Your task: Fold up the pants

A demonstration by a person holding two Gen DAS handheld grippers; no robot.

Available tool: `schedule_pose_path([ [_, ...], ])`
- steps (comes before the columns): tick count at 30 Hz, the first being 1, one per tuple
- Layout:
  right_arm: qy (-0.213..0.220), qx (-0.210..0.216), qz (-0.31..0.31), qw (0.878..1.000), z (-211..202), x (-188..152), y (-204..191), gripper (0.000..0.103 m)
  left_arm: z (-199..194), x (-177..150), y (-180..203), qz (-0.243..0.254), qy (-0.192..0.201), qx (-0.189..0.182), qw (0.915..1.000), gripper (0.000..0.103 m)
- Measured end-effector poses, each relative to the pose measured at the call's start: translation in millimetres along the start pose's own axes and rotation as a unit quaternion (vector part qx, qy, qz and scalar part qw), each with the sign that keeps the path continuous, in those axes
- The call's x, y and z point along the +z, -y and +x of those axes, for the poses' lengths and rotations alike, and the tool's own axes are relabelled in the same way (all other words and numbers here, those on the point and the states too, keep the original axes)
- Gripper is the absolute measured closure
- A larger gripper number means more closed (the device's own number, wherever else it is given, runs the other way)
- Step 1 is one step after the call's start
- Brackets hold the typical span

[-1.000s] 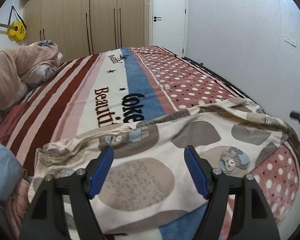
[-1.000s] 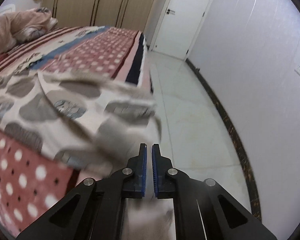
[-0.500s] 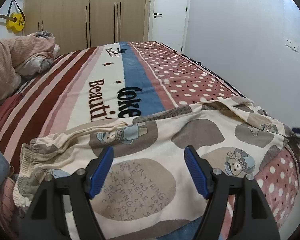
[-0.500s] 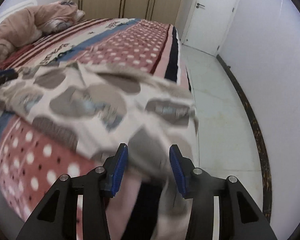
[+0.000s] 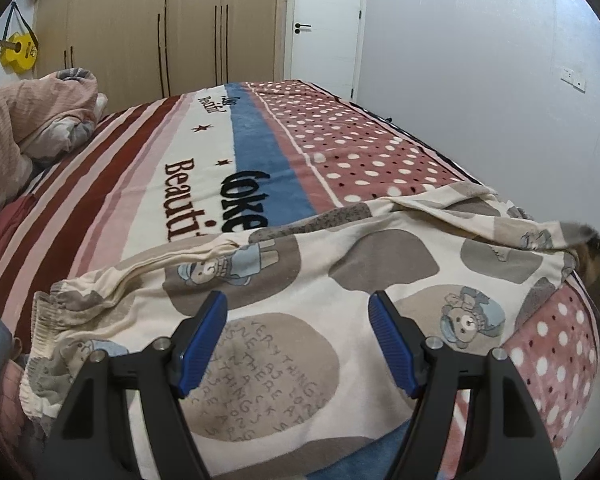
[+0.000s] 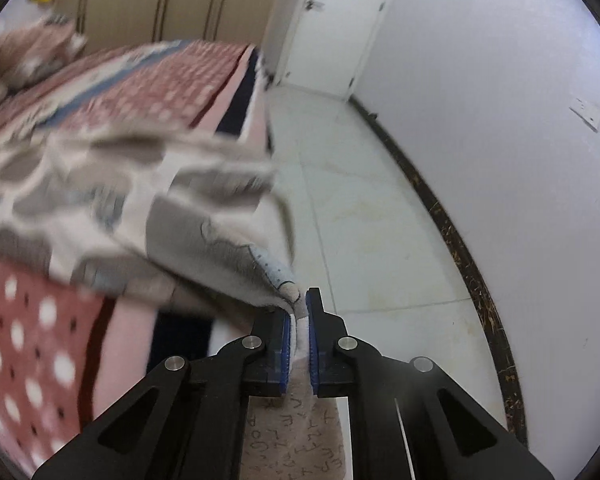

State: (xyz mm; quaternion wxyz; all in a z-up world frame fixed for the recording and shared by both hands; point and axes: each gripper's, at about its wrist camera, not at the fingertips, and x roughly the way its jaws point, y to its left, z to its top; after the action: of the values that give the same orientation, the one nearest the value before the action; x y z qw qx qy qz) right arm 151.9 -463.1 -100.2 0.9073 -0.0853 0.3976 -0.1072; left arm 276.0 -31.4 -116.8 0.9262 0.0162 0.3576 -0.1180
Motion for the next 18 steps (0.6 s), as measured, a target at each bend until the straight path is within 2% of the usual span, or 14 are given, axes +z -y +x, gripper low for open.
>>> schedule_pose_path([
  [9,0.007,-0.015,-0.016,1.0,43.4,77.1,18.2,0.101,25.3,3.4,-8.5,0.005,-0.013,0.017,0.9998,0.034],
  [13,-0.006,-0.047,-0.037,0.998,70.0,90.8,11.8,0.101,35.5,5.0,-16.8,0.002,-0.008,0.024,0.9997,0.034],
  [18,-0.027,-0.073,-0.032,0.996,103.4,90.2,14.8,0.101,46.1,3.3,-32.1,-0.018,-0.013,0.028,0.9993,0.034],
])
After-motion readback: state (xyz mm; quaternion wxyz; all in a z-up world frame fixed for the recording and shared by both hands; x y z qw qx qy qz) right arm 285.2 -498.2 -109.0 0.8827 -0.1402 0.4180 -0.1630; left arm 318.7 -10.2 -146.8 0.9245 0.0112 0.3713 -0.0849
